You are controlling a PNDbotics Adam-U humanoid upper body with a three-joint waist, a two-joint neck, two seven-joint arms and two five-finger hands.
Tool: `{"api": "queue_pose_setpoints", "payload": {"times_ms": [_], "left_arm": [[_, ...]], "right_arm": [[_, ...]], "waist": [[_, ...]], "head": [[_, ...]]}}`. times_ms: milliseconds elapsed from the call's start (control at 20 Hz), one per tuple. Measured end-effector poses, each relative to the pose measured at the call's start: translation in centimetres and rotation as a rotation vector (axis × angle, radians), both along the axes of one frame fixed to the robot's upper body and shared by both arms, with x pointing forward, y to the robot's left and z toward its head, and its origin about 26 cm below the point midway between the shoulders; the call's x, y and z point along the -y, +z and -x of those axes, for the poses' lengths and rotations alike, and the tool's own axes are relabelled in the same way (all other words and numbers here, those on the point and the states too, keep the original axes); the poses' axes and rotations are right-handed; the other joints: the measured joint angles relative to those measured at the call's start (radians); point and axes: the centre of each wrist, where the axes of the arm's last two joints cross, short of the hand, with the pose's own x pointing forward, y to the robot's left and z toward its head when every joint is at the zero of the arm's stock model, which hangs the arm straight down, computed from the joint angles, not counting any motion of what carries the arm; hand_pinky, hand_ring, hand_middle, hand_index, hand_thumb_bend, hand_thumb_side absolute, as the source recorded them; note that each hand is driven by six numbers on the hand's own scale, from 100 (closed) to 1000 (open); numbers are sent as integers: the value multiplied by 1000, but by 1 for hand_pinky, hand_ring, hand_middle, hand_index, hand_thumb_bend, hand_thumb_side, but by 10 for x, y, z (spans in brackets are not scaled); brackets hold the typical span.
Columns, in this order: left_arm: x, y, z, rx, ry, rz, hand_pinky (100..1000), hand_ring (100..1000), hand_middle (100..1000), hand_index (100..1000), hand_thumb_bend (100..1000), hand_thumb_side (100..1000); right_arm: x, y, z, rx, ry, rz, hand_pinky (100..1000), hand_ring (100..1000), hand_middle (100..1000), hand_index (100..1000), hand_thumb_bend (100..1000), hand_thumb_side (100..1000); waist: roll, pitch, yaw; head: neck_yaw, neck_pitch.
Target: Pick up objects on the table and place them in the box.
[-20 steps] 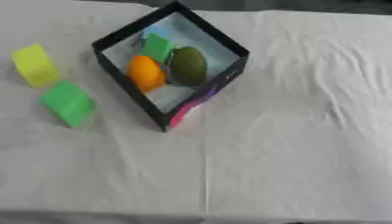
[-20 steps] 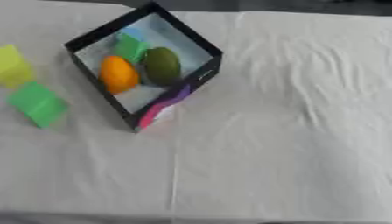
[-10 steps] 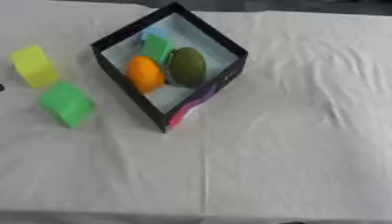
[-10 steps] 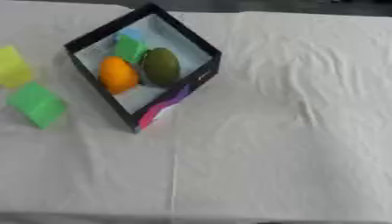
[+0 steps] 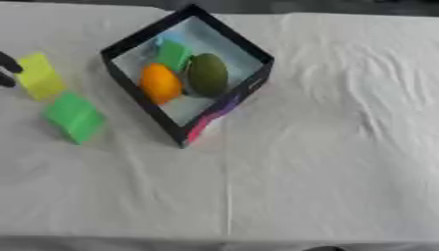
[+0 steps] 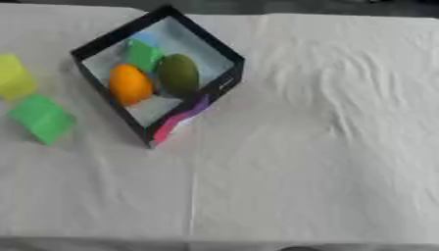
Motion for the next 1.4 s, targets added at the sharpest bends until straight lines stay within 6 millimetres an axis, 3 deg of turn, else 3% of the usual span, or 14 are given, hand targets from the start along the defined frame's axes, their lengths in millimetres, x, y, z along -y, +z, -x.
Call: {"api": "queue_pose_setpoints", "payload": {"times_ms": [500,1050,1150,1200,1250,1400], "left_arm": [[17,5,-19,-61,-2,95,894,874,815,823,215,279],[26,-11,-29,-141,10,102,899,875,812,830,152,271],[29,-13,-29,-143,3,86,907,884,821,833,190,295],[32,-14,-29,-141,-4,79,914,891,826,837,220,348],[35,-13,-28,-135,-12,69,917,893,822,838,288,407],[46,-7,-23,-100,-46,32,918,902,814,840,468,436]], "right_arm": [[0,1,-1,-7,0,-4,1000,717,689,890,100,633],[-1,3,-2,-6,9,-10,1000,721,697,891,100,636],[-1,4,-3,-5,12,-10,1000,721,698,891,100,636],[-1,4,-3,-6,13,-10,1000,721,698,891,100,637],[-1,4,-3,-7,14,-10,1000,721,699,891,100,638],[-1,4,-3,-8,14,-10,1000,722,699,890,100,639]], "waist": [[0,0,-12],[6,-1,-26],[8,-1,-26],[9,-1,-26],[9,-1,-26],[9,-1,-25]], "head": [[0,0],[2,0],[2,0],[1,0],[1,0],[1,0]]}}
